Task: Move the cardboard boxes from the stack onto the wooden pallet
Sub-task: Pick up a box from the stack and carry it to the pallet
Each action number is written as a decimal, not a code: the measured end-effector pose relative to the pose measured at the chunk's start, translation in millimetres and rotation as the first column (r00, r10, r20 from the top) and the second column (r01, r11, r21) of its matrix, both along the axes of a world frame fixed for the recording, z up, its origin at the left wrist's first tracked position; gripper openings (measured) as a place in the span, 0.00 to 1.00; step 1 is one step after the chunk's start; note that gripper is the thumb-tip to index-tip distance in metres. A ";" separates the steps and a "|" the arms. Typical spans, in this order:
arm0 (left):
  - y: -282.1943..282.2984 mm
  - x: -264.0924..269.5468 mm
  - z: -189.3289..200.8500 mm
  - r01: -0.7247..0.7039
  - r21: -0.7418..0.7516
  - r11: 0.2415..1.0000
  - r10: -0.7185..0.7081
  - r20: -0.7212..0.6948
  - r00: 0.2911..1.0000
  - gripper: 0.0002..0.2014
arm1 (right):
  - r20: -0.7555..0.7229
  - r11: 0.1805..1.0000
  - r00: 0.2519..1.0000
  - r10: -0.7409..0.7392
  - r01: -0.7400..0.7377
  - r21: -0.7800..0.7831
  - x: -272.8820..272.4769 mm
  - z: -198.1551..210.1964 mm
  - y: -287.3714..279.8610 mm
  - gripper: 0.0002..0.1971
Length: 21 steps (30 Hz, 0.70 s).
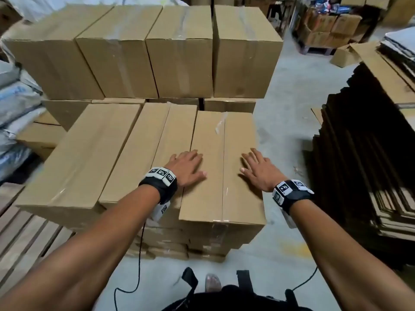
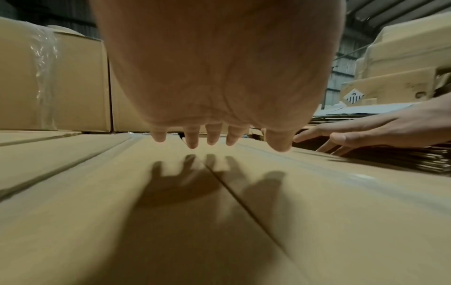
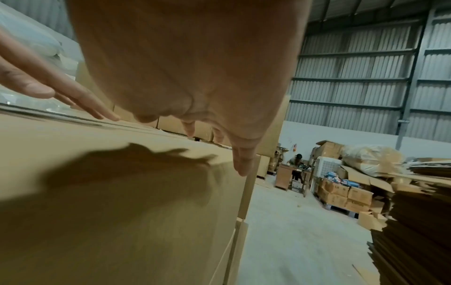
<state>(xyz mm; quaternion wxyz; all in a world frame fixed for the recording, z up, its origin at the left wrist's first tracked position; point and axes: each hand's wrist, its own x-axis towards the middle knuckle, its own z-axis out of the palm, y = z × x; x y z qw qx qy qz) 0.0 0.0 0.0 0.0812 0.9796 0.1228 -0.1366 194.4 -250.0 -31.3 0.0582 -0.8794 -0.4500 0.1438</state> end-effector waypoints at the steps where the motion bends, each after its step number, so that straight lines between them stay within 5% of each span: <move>1: 2.0 5.1 -3.3 -0.005 0.003 1.000 0.005 -0.027 1.000 0.42 | -0.028 1.000 1.000 -0.010 0.010 0.010 3.3 -4.7 3.1 0.44; 10: 3.1 31.6 -27.0 -0.024 0.003 1.000 0.024 -0.121 0.992 0.42 | -0.189 0.947 0.978 -0.083 0.137 0.291 2.5 -45.5 3.4 0.33; 21: 0.6 46.8 -35.7 -0.049 -0.179 0.983 0.063 0.071 0.996 0.37 | -0.319 0.882 0.945 -0.077 0.214 0.421 8.2 -45.5 -13.3 0.27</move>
